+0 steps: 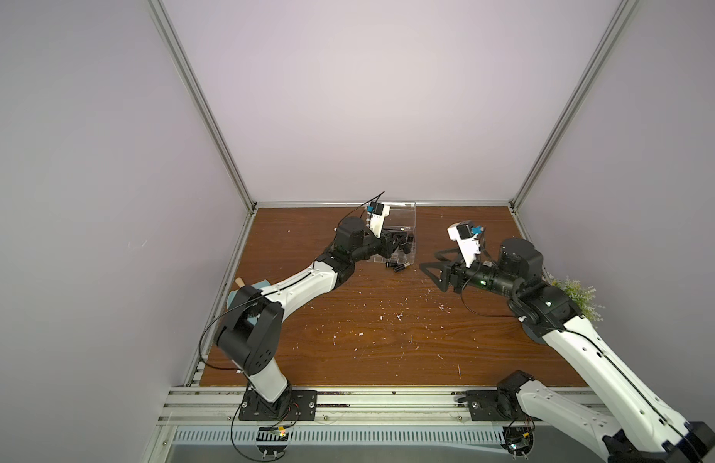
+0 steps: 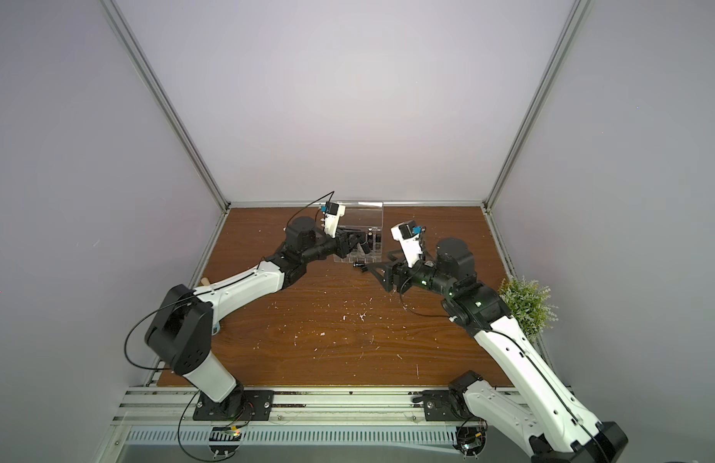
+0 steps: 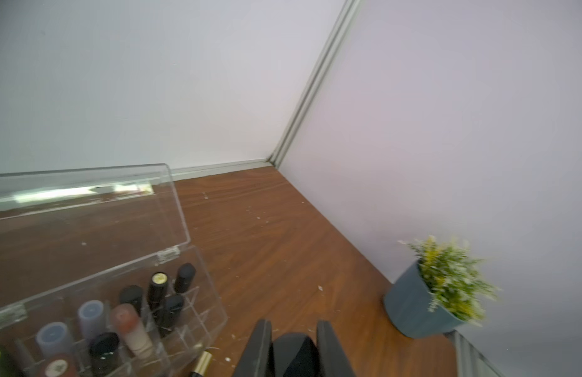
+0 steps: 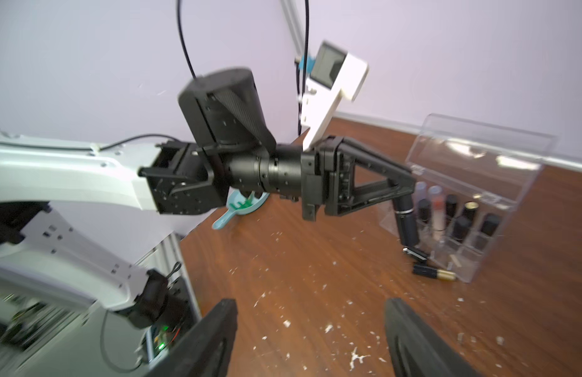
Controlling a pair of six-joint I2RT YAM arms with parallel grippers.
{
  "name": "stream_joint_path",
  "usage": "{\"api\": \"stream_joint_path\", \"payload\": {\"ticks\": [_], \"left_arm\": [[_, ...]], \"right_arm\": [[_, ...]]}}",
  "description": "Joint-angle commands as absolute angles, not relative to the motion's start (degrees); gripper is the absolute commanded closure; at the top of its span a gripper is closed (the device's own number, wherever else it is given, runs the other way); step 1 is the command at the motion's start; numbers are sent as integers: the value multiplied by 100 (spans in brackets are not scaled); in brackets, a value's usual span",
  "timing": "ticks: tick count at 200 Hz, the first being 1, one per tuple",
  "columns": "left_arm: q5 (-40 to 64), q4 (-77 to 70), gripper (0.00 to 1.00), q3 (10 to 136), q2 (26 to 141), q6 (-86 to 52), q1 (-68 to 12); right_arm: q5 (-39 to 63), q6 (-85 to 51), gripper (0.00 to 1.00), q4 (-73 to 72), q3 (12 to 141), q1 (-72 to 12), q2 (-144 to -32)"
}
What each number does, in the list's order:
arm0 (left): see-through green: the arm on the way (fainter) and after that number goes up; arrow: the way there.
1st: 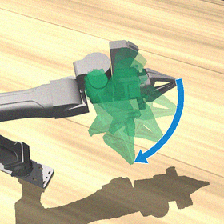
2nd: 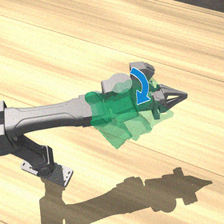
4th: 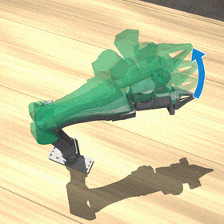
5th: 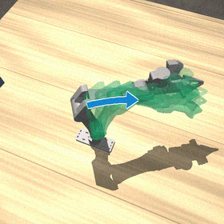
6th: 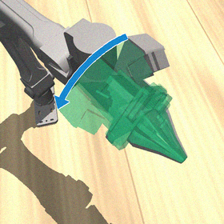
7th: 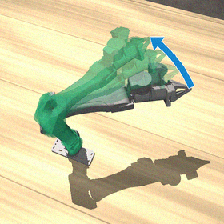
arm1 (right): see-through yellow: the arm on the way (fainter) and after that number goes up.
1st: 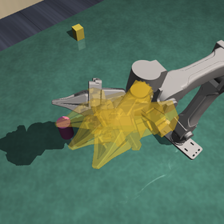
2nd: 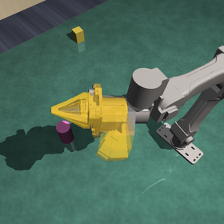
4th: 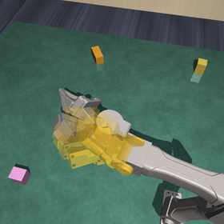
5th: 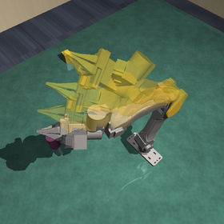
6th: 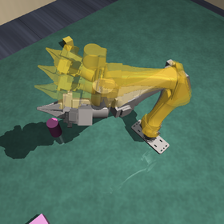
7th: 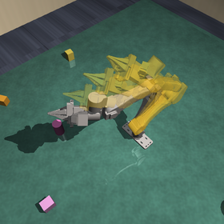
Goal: Arrange the lipsticks in the organizer
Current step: Pick up the lipstick at the center of the board, then place the lipstick in the storage box.
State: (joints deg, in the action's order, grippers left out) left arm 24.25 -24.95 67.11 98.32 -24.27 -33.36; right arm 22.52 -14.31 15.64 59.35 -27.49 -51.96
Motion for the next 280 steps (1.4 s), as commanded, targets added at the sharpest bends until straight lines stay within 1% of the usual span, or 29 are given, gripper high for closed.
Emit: {"api": "stream_joint_path", "payload": {"ticks": [1,23,48,81,115,152,205,280], "left_arm": [[1653,-2290,85,7232,10354,-1613,-3497],[1485,-2329,83,7707,10815,-1387,-3541],[1126,-2334,83,8131,11126,-1025,-3636],[960,-2235,83,8749,11616,-748,-3705],[408,-2048,83,9116,12023,-221,-3967],[190,-2210,83,9149,12197,-273,-3988],[-169,-2478,83,8900,12108,-212,-3999],[-94,-2665,83,8638,12213,-342,-3999]], "right_arm": [[1247,-1520,21,1515,6035,-2563,-4729],[1049,-1499,21,1528,6015,-2462,-4523],[1003,-1444,21,1575,6003,-2418,-4518],[953,-1378,21,1610,6004,-2374,-4502],[922,-1320,22,1668,6034,-2314,-4478],[921,-1274,22,1740,6048,-2244,-4436],[905,-1213,22,1818,6069,-2173,-4387],[940,-1201,23,1871,6091,-2117,-4386]]}}
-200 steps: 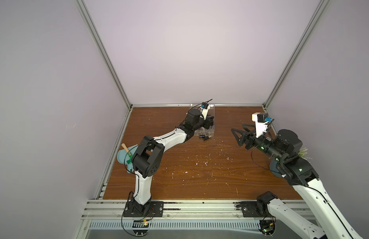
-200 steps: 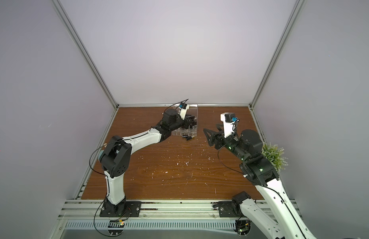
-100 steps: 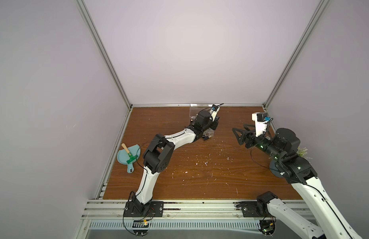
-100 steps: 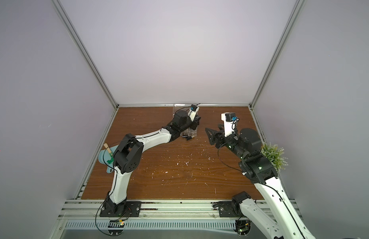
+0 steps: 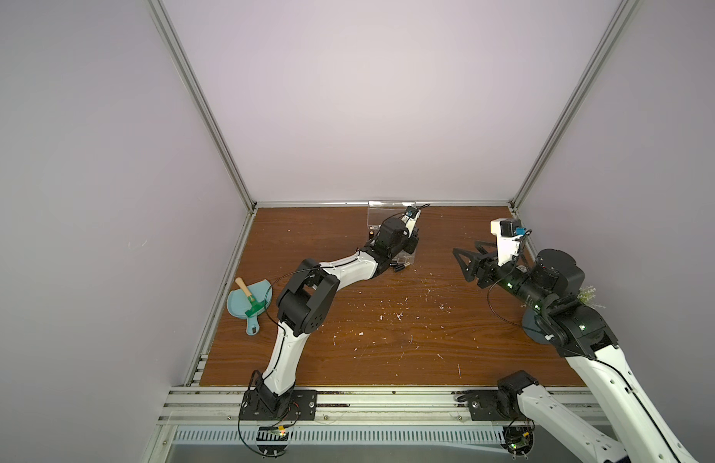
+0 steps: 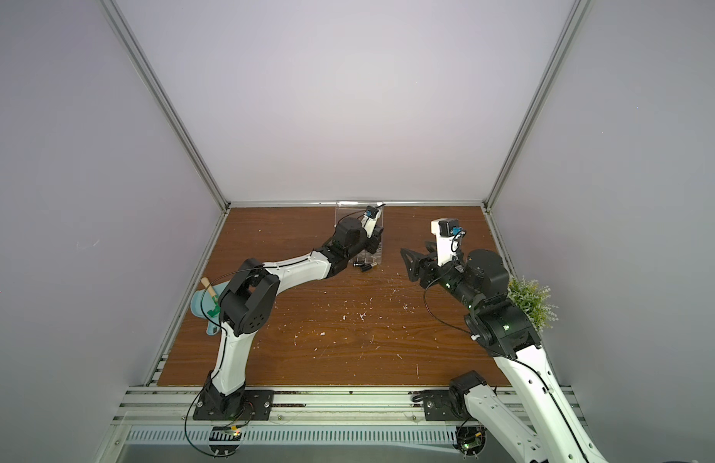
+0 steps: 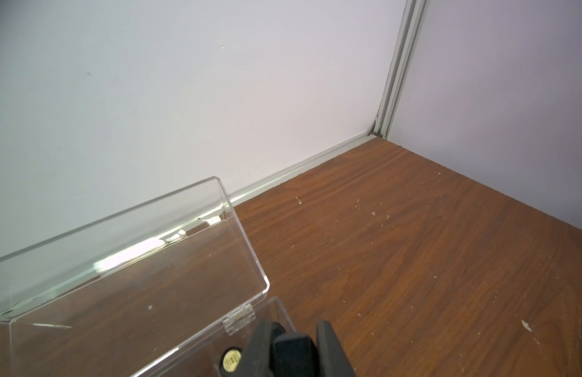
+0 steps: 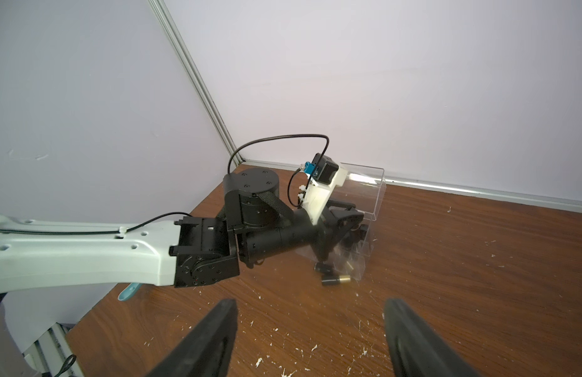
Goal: Arrange the lipsticks in the organizer
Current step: Place the lipstick in the storage box.
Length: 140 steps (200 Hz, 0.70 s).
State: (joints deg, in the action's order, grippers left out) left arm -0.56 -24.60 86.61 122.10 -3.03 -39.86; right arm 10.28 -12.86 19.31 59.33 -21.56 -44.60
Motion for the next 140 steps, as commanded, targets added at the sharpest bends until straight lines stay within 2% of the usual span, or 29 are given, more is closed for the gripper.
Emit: {"api": "stream_joint_path", "payload": {"ticks": [1,107,140], "left_arm": [[-95,-2669,83,8639,12219,-342,-3999],[41,-2661,82,8887,12595,-486,-3898],[122,-2679,75,8918,12661,-545,-3876]], "right_arm": [[936,-1202,23,1872,6091,-2117,-4386],[940,-1212,25,1864,6003,-2097,-4343],[940,-1215,26,1863,5990,-2087,-4324]]}}
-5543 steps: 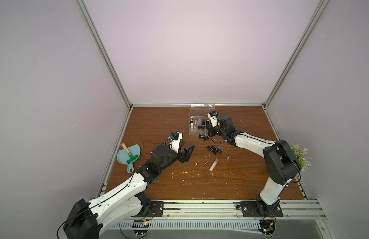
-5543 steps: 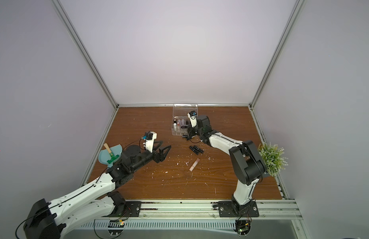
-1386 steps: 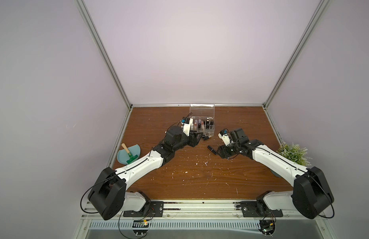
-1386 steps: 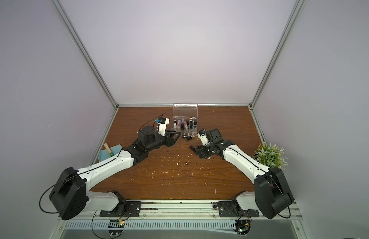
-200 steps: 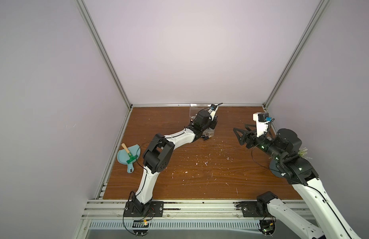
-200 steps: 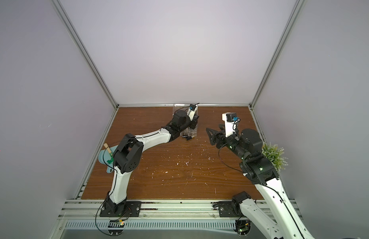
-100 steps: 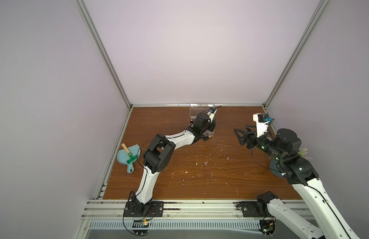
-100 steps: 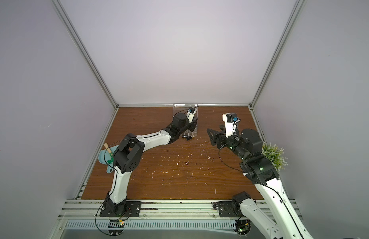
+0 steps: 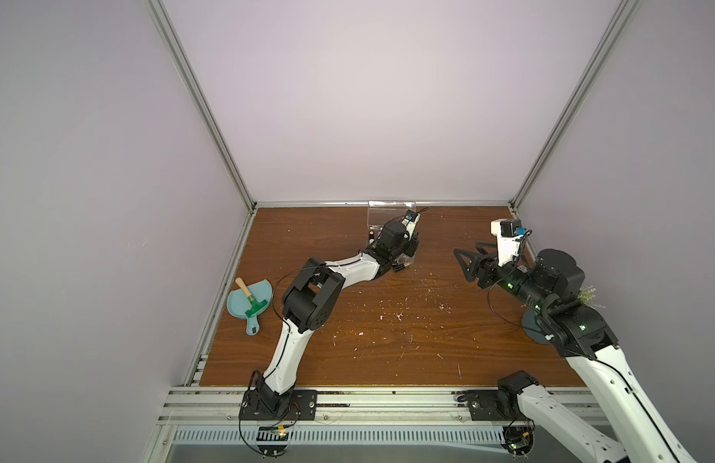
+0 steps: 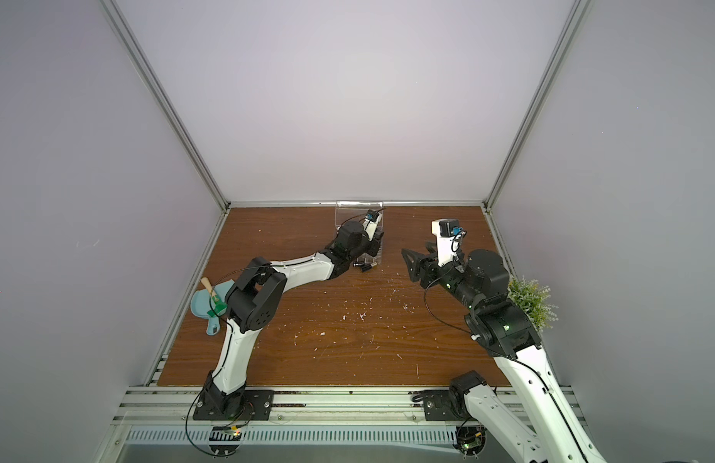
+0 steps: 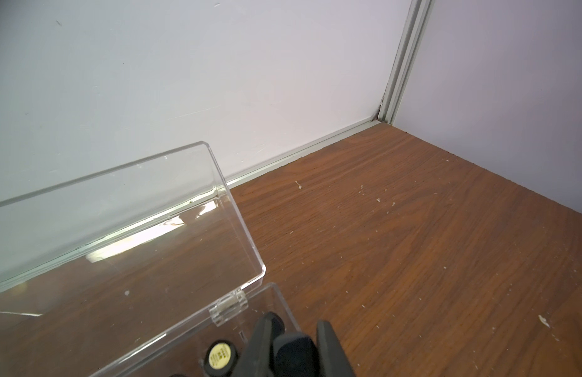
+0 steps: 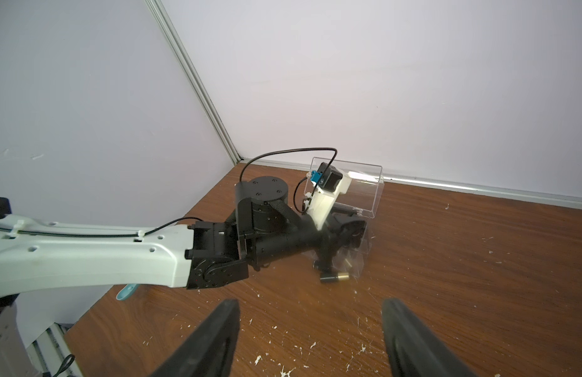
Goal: Arrange the lipsticks in the organizer
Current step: Place the lipstick in the storage box.
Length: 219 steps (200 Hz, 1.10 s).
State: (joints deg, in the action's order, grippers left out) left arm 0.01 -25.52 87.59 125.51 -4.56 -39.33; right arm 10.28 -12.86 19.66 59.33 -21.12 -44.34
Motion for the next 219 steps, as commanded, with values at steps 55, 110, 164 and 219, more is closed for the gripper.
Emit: {"api": "stream_joint_path", "payload": {"ticks": [55,110,164,219], "left_arm": [[140,-2567,46,9009,12754,-580,-3845],[133,-2594,41,8537,11976,-553,-3841],[389,-1852,44,7230,10519,-474,-3879],[333,-822,46,6362,10083,-240,-3942]], "right_arm": [[955,-1228,26,1872,5990,-2083,-4289],[1086,-1276,26,1782,5854,-2074,-4389],[1506,-1342,26,1576,5550,-2057,-4908],[1755,-1421,27,1389,5389,-1997,-5029]]}}
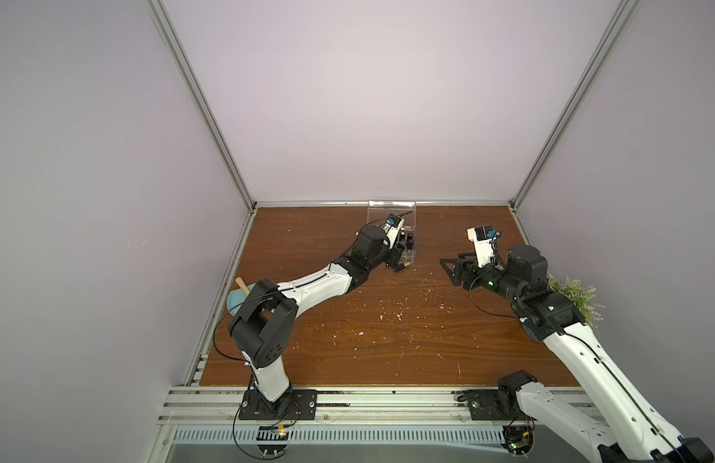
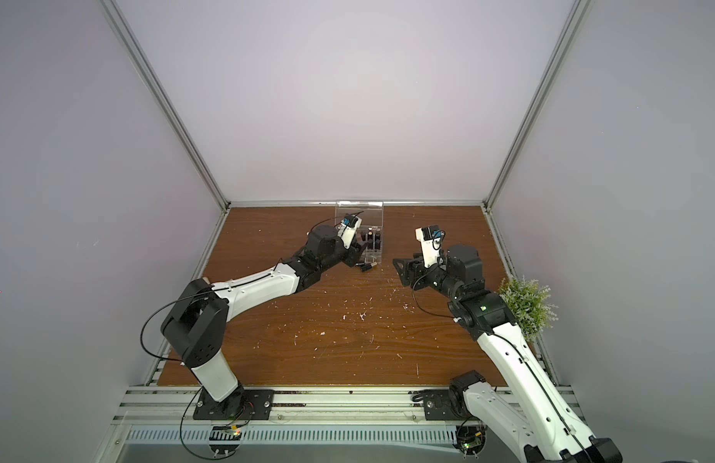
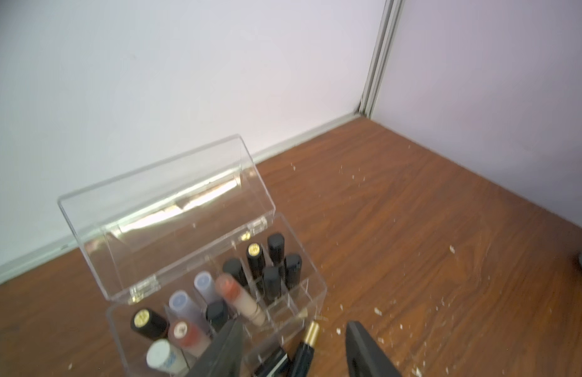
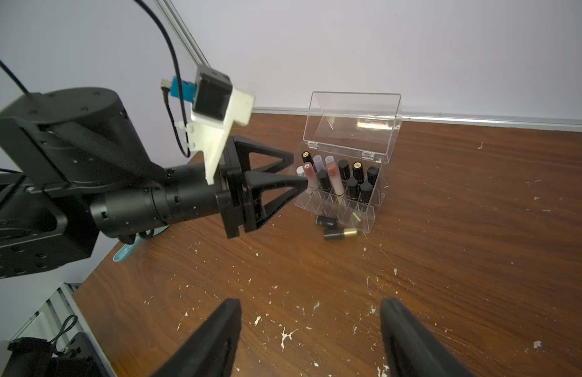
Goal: Arrange the lipsticks in the organizer
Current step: Pick up the lipstick at the center of the board.
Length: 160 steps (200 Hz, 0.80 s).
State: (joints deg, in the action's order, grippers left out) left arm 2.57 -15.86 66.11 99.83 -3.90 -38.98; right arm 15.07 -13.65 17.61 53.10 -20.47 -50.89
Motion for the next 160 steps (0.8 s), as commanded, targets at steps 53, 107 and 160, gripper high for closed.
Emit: {"api": "stream_joint_path", "payload": {"ticks": [53,107,160], "left_arm": [[466,-768,45,6571,10600,-219,-3946],[777,-628,40,7110,11294,-150,-3946],[884,-410,40,7541,11739,-57,-3920]], "right_arm": [[1784,-1405,26,1459,5351,-1846,-4967],[2074,-1353,27,1494,5326,-1671,-4957],[2197,-1327,27,1494,5330,-1565,-4991]]}}
